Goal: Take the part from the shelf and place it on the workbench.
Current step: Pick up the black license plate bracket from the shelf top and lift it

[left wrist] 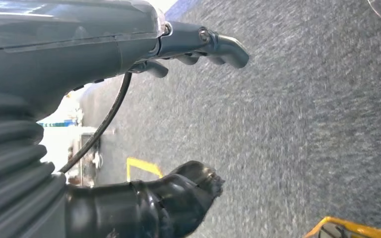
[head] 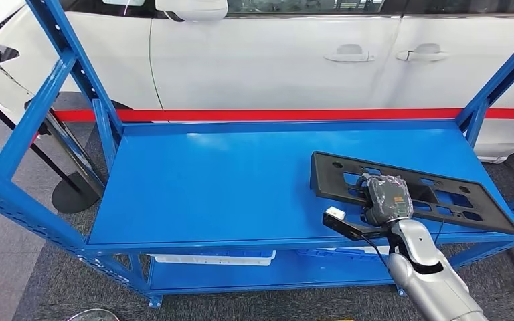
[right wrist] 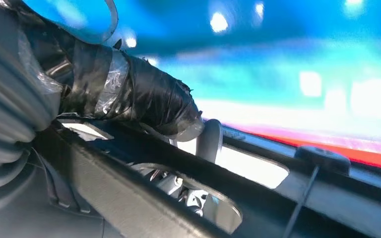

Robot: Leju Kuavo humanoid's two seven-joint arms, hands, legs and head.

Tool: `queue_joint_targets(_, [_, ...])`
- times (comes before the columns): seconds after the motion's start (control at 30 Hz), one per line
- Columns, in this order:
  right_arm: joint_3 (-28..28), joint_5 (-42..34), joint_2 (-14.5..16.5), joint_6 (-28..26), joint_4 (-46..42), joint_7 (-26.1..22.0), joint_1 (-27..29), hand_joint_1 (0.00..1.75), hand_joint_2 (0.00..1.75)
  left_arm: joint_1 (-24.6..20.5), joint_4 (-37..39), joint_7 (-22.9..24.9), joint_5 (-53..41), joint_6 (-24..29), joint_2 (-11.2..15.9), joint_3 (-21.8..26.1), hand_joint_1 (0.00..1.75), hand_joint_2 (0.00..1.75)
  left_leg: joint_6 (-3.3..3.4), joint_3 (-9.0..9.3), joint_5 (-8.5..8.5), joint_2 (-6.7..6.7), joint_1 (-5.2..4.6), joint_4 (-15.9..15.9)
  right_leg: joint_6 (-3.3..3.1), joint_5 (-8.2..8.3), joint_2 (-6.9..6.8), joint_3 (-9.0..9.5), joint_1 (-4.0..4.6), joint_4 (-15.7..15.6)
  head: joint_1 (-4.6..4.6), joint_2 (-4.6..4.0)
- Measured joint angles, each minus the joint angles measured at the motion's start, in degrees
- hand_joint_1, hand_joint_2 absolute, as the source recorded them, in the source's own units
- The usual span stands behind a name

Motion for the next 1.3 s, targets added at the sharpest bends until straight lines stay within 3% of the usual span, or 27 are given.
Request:
queue_joint_targets(0.07, [-0.86, 0.8, -0.11, -1.27, -5.48, -0.79, 1.79, 1.75, 1.75, 0.0, 0.0, 0.42, 0.54, 0.31, 0.23, 0.02, 0.0, 1.75, 0.77, -0.15, 0.27, 0.1, -0.06, -0.22, 0.46, -0.11, 0.11, -0.22, -0.25, 0.19, 0.03, 0.0])
queue_joint_targets(0.13, [-1.12, 3.36, 0.11, -3.3, -11.74, -0.1, 3.2, 1.75, 1.75, -0.04, 0.0, 1.31, 1.6, 0.42, 0.31, 0.12, 0.0, 1.75, 1.43, -0.12, 0.55, 0.24, 0.03, -0.54, 0.83, -2.11, 0.04, -1.51, -0.45, 3.01, 0.04, 0.01])
queue_joint_targets(0.2, [-0.95, 6.71, 0.72, -4.93, -18.09, 1.48, 4.19, 1.75, 1.75, -0.04, 0.0, 2.3, 2.27, 0.32, 0.31, 0.27, 0.0, 1.75, 1.76, -0.19, 0.6, 0.32, -0.08, -0.6, 1.09, -5.8, -0.07, -4.79, -0.58, 10.09, 0.05, 0.01])
queue_joint_targets(0.27, [-0.59, 8.69, 1.42, -5.45, -23.18, 2.59, 4.97, 1.75, 1.75, 0.0, 0.0, 2.94, 2.41, 0.27, 0.29, 0.43, 0.0, 1.75, 1.84, -0.2, 0.59, 0.35, -0.22, -0.57, 1.19, -7.52, -0.07, -7.62, -0.68, 15.9, 0.04, 0.0])
queue_joint_targets(0.3, [-0.4, 9.15, 1.64, -5.58, -25.04, 2.83, 5.32, 1.75, 1.75, 0.0, 0.0, 3.16, 2.38, 0.26, 0.27, 0.48, 0.0, 1.75, 1.86, -0.17, 0.61, 0.33, -0.25, -0.52, 1.13, -6.81, -0.08, -7.69, -0.71, 15.91, 0.04, -0.01])
queue_joint_targets(0.33, [-0.23, 9.49, 1.77, -5.91, -26.66, 2.97, 5.6, 1.75, 1.75, -0.01, 0.0, 3.4, 2.23, 0.26, 0.22, 0.51, 0.0, 1.75, 1.86, -0.13, 0.63, 0.27, -0.25, -0.47, 0.97, -5.09, -0.08, -6.57, -0.71, 13.49, 0.04, 0.0])
queue_joint_targets(0.37, [-0.1, 9.91, 1.85, -6.45, -28.18, 3.1, 5.79, 1.75, 1.75, -0.03, 0.0, 3.63, 2.05, 0.26, 0.13, 0.52, 0.0, 1.75, 1.85, -0.08, 0.65, 0.2, -0.26, -0.42, 0.72, -2.96, -0.08, -4.65, -0.69, 9.47, 0.05, 0.0])
queue_joint_targets(0.43, [0.05, 10.97, 1.91, -7.84, -30.94, 3.45, 5.95, 1.75, 1.75, -0.06, 0.0, 3.98, 1.58, 0.27, -0.13, 0.52, 0.0, 1.75, 1.65, -0.19, 0.72, 0.09, -0.36, -0.34, 0.15, -0.21, -0.05, -1.41, -0.4, 2.42, 0.05, 0.0])
queue_joint_targets(0.47, [0.1, 11.69, 1.92, -8.49, -32.27, 3.71, 6.07, 1.75, 1.75, -0.07, 0.0, 4.05, 1.41, 0.27, -0.23, 0.52, 0.0, 1.75, 1.45, -0.31, 0.82, 0.09, -0.39, -0.34, -0.08, 0.22, -0.01, -0.8, -0.17, 0.78, 0.04, 0.01])
queue_joint_targets(0.57, [0.29, 13.84, 1.92, -9.65, -35.35, 4.63, 6.76, 1.75, 1.75, -0.11, 0.0, 4.05, 0.94, 0.2, -0.39, 0.52, 0.0, 1.75, 0.58, -0.53, 0.99, 0.15, -0.32, -0.41, -0.69, 0.74, 0.04, -0.88, 0.05, -0.06, 0.04, 0.0])
queue_joint_targets(0.63, [0.45, 14.79, 1.91, -10.17, -36.6, 5.0, 7.09, 1.75, 1.75, -0.16, 0.0, 3.96, 0.75, 0.03, -0.53, 0.52, 0.0, 1.75, 0.14, -1.3, -1.09, 0.2, -0.34, 1.62, -1.48, 1.5, -0.09, -0.9, -0.2, -0.8, 0.02, 0.0])
queue_joint_targets(0.73, [0.67, 15.41, 1.91, -10.57, -37.66, 5.13, 7.47, 1.75, 1.75, -0.27, 0.0, 3.89, 0.73, -0.09, -0.68, 0.52, 0.0, 1.75, -0.22, -4.76, -7.49, 0.22, -0.31, 11.42, -2.27, 2.42, -0.24, -1.89, -0.06, -0.93, -0.02, -0.01])
queue_joint_targets(0.8, [0.81, 15.48, 1.91, -10.58, -37.92, 5.21, 7.86, 1.75, 1.75, -0.28, 0.0, 3.9, 0.73, -0.1, -0.68, 0.52, 0.0, 1.75, -0.39, -5.16, -8.77, 0.22, -0.29, 14.65, -2.23, 3.01, -0.24, -2.94, 0.09, -0.64, -0.02, -0.01])
queue_joint_targets(0.83, [0.85, 15.48, 1.91, -10.58, -38.0, 5.24, 8.02, 1.75, 1.75, -0.29, 0.0, 3.89, 0.73, -0.1, -0.68, 0.52, 0.0, 1.75, -0.4, -3.66, -7.9, 0.23, -0.27, 12.87, -2.11, 3.33, -0.2, -3.48, 0.09, -0.45, -0.03, -0.01])
queue_joint_targets(0.93, [0.86, 15.48, 1.89, -10.6, -38.44, 5.27, 8.23, 1.75, 1.75, -0.54, 0.0, 3.81, 0.72, -0.11, -0.68, 0.52, 0.0, 1.75, -0.11, 3.29, -4.46, 0.14, -0.38, 1.56, -1.35, 4.21, -0.09, -4.8, 0.1, 0.3, 0.0, 0.0])
queue_joint_targets(0.97, [0.87, 15.48, 1.88, -10.6, -38.58, 5.28, 8.25, 1.75, 1.75, -0.62, 0.0, 3.78, 0.72, -0.12, -0.69, 0.52, 0.0, 1.75, 0.05, 4.29, -3.94, 0.09, -0.5, -0.45, -0.99, 4.5, -0.09, -5.02, 0.11, 0.45, 0.0, 0.01])
queue_joint_targets(1.07, [0.9, 15.48, 1.85, -10.6, -38.8, 5.3, 8.32, 1.75, 1.75, -0.62, 0.0, 3.75, 0.71, -0.13, -0.69, 0.52, 0.0, 1.75, 0.91, 4.03, -2.6, 0.11, -0.89, -1.27, 0.14, 5.65, -0.07, -5.15, -0.09, 0.01, 0.02, 0.01])
queue_joint_targets(1.1, [0.91, 15.48, 1.82, -10.6, -38.84, 5.31, 8.37, 1.75, 1.75, -0.63, 0.0, 3.75, 0.71, -0.14, -0.69, 0.52, 0.0, 1.75, 1.28, 3.86, -1.95, 0.27, -0.86, -1.5, 0.45, 5.39, -0.02, -5.36, -0.23, 0.12, 0.04, 0.01])
queue_joint_targets(1.13, [0.91, 15.52, 1.79, -10.61, -38.86, 5.33, 8.41, 1.75, 1.75, -0.65, 0.0, 3.75, 0.71, -0.14, -0.69, 0.52, 0.0, 1.75, 1.66, 3.5, -1.22, 0.45, -0.75, -1.75, 0.74, 3.98, 0.01, -5.88, -0.35, 1.16, 0.05, 0.0])
queue_joint_targets(1.23, [0.94, 15.66, 1.73, -10.69, -38.88, 5.34, 8.54, 1.75, 1.75, -0.71, 0.0, 3.75, 0.73, -0.15, -0.7, 0.52, 0.0, 1.75, 2.27, 1.41, 0.72, 0.9, -0.58, -1.96, 1.5, -4.23, -0.01, -8.9, -0.7, 10.52, 0.07, 0.0])
queue_joint_targets(1.27, [0.96, 15.67, 1.73, -10.71, -38.88, 5.37, 8.62, 1.75, 1.75, -0.69, 0.0, 3.75, 0.73, -0.14, -0.69, 0.52, 0.0, 1.75, 2.23, 0.54, 1.31, 0.98, -0.58, -1.92, 1.68, -5.85, -0.02, -9.44, -0.79, 13.71, 0.07, 0.0])
queue_joint_targets(1.3, [0.97, 15.69, 1.72, -10.72, -38.88, 5.4, 8.7, 1.75, 1.75, -0.67, 0.0, 3.75, 0.73, -0.14, -0.69, 0.52, 0.0, 1.75, 2.14, -0.31, 1.87, 1.03, -0.58, -1.89, 1.8, -6.24, -0.03, -9.12, -0.85, 15.33, 0.06, 0.0])
